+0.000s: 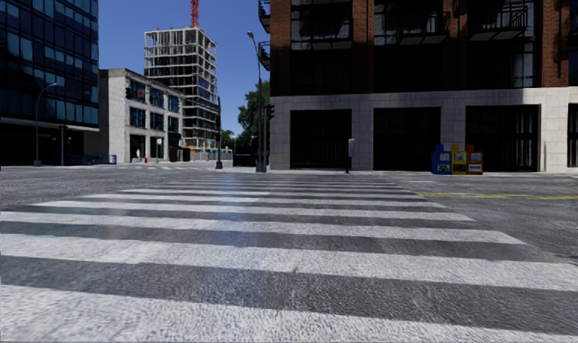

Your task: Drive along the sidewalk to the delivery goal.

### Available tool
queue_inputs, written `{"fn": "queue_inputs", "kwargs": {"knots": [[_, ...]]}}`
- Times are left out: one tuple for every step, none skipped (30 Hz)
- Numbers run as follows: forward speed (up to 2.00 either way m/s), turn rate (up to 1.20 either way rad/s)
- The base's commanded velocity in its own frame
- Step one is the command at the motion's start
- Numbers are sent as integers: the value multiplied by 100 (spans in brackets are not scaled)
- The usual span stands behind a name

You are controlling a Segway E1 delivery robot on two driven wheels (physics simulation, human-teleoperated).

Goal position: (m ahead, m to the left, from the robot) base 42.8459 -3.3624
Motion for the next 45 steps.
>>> {"fn": "queue_inputs", "kwargs": {"knots": [[200,-92],[200,-58],[200,-8],[200,0],[200,0],[200,0],[200,0],[200,0],[200,0],[200,0],[200,0],[200,0],[200,0],[200,0],[200,0],[200,0],[200,0],[200,0],[200,0],[200,0],[200,0],[200,0],[200,0],[200,0],[200,0],[200,0],[200,0],[200,0],[200,0],[200,0],[200,0],[200,0],[200,0],[200,0],[200,0],[200,0],[200,0],[200,0],[200,0],[200,0],[200,0],[200,0],[200,0],[200,0],[200,0]]}}
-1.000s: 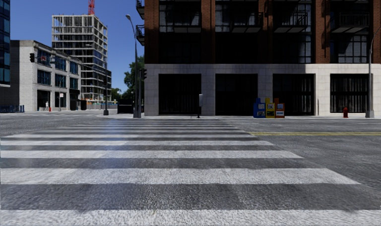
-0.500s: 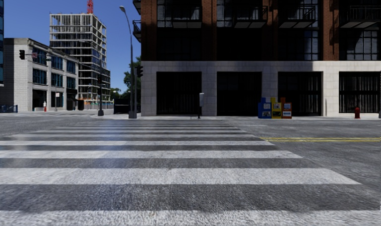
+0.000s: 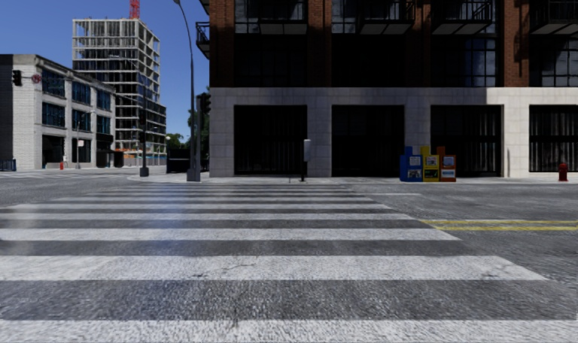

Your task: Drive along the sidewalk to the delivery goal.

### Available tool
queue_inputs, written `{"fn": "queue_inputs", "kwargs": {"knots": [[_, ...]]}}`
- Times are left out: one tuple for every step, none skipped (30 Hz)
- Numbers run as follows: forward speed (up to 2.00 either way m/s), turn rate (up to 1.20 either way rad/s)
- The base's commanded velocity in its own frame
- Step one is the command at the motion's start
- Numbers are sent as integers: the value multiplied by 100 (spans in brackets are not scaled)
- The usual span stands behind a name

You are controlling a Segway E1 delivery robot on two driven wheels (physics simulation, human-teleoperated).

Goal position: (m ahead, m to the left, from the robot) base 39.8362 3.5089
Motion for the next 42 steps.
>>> {"fn": "queue_inputs", "kwargs": {"knots": [[200,0],[200,0],[200,0],[200,0],[200,0],[200,0],[200,0],[200,0],[200,0],[200,0],[200,0],[200,0],[200,0],[200,0],[200,0],[200,0],[200,0],[200,0],[200,0],[200,0],[200,0],[200,0],[200,0],[200,0],[200,0],[200,0],[200,0],[200,0],[200,0],[200,0],[200,0],[200,0],[200,0],[200,0],[200,0],[200,0],[200,0],[200,0],[200,0],[200,0],[200,0],[200,0]]}}
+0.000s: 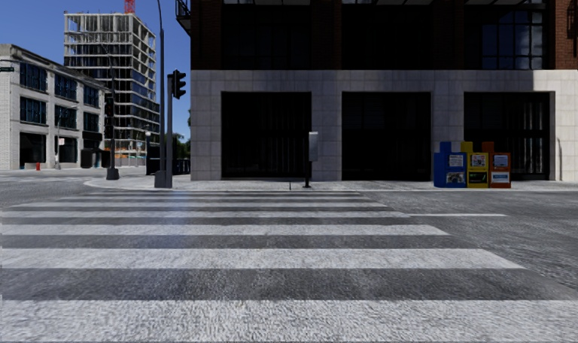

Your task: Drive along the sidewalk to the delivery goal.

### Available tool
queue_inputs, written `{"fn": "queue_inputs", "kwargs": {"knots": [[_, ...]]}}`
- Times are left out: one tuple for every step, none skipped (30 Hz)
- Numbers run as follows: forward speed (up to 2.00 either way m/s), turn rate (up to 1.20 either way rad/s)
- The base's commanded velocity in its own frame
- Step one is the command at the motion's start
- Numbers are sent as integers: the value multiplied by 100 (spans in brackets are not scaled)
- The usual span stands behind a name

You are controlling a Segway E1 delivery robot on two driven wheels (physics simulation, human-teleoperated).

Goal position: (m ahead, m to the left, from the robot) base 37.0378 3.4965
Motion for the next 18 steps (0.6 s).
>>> {"fn": "queue_inputs", "kwargs": {"knots": [[200,0],[200,0],[200,0],[200,0],[200,0],[200,0],[200,0],[200,0],[200,0],[200,0],[200,0],[200,0],[200,0],[200,0],[200,0],[200,0],[200,0],[200,0]]}}
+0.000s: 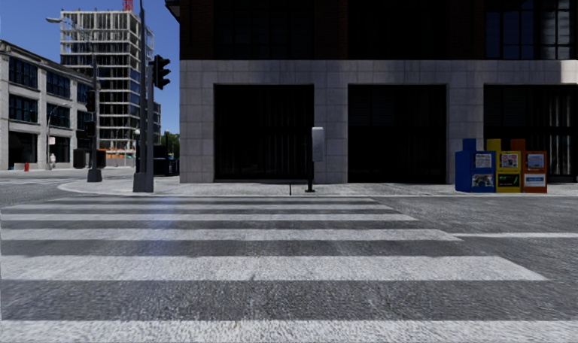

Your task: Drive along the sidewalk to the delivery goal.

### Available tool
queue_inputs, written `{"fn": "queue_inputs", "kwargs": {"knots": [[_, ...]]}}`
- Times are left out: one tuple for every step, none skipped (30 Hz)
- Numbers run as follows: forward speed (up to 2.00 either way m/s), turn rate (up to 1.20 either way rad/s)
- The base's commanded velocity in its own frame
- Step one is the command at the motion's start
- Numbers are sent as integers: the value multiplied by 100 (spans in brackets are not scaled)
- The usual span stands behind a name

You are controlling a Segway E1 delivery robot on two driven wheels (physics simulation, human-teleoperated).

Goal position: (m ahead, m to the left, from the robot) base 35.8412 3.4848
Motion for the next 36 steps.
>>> {"fn": "queue_inputs", "kwargs": {"knots": [[200,0],[200,0],[200,0],[200,0],[200,0],[200,0],[200,0],[200,0],[200,0],[200,0],[200,0],[200,0],[200,0],[200,0],[200,0],[200,0],[200,0],[200,0],[200,0],[200,0],[200,0],[200,0],[200,0],[200,0],[200,0],[200,0],[200,0],[200,0],[200,0],[200,0],[200,0],[200,0],[200,0],[200,19],[200,41],[200,63]]}}
